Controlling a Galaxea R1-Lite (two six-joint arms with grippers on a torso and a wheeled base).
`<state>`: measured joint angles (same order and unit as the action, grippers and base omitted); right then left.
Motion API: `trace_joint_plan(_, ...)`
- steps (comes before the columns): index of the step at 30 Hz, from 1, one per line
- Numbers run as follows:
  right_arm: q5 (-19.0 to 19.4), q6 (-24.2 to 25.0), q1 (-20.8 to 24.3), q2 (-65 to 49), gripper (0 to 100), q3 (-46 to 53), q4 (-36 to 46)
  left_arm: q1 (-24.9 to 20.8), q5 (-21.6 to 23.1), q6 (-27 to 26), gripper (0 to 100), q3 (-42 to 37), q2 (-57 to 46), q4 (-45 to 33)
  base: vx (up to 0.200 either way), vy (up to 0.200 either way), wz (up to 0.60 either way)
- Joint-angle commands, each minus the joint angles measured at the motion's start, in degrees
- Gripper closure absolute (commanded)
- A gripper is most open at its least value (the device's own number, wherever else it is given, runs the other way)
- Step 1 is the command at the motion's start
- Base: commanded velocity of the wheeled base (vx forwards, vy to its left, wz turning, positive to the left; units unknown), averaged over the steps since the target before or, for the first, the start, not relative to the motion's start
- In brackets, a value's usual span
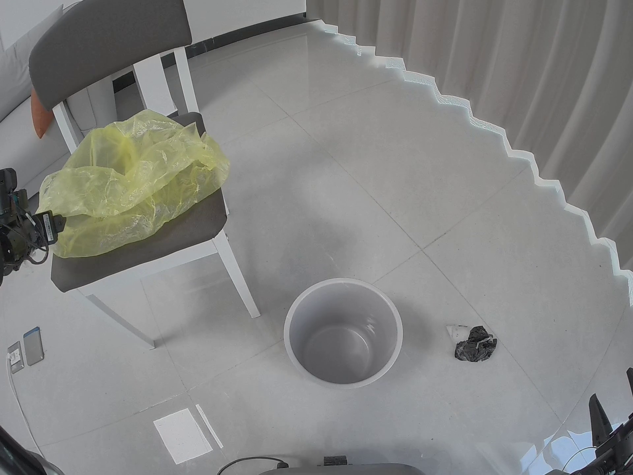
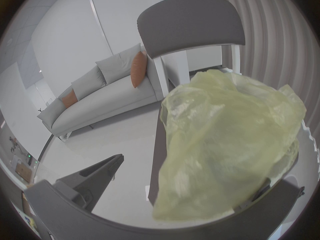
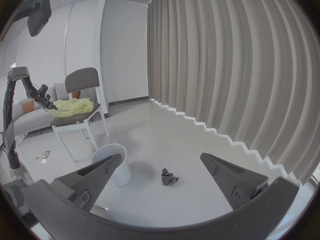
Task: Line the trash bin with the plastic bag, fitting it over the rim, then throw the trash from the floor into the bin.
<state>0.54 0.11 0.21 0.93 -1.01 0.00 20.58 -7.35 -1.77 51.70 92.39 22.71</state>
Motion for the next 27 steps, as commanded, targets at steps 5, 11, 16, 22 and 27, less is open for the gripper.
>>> trace_joint_plan(5, -0.36, -0.02, 0.06, -0.84, 0, 1.01, 0.00, 0.96, 0.32, 0.63, 100, -0.55, 3.14, 3.30, 0.000, 0.000, 0.00)
trace_joint_plan(11, -0.54, -0.02, 0.06, -0.93, 0, 1.01, -0.09, 2.45, 1.20, 0.80, 100, -0.81, 2.88, 3.22, 0.000, 0.000, 0.00)
trace_joint_plan(16, 0.08, -0.46, -0.03, -0.93, 0, 1.01, -0.18, 2.71, 2.87, 0.89, 100, -1.95, -0.46, 3.57, 0.000, 0.000, 0.00)
trace_joint_plan(22, 4.21, 6.13, 0.58, 3.38, 0, -12.00, -5.19, 1.48, 8.23, 1.86, 100, -1.60, -9.42, 2.95, 0.000, 0.000, 0.00)
trace_joint_plan(27, 7.11, 1.47, -0.21, 14.01, 0, -16.39, -1.05, -6.43, 7.88, 13.28, 100, 5.25, -16.63, -0.47, 0.000, 0.000, 0.00)
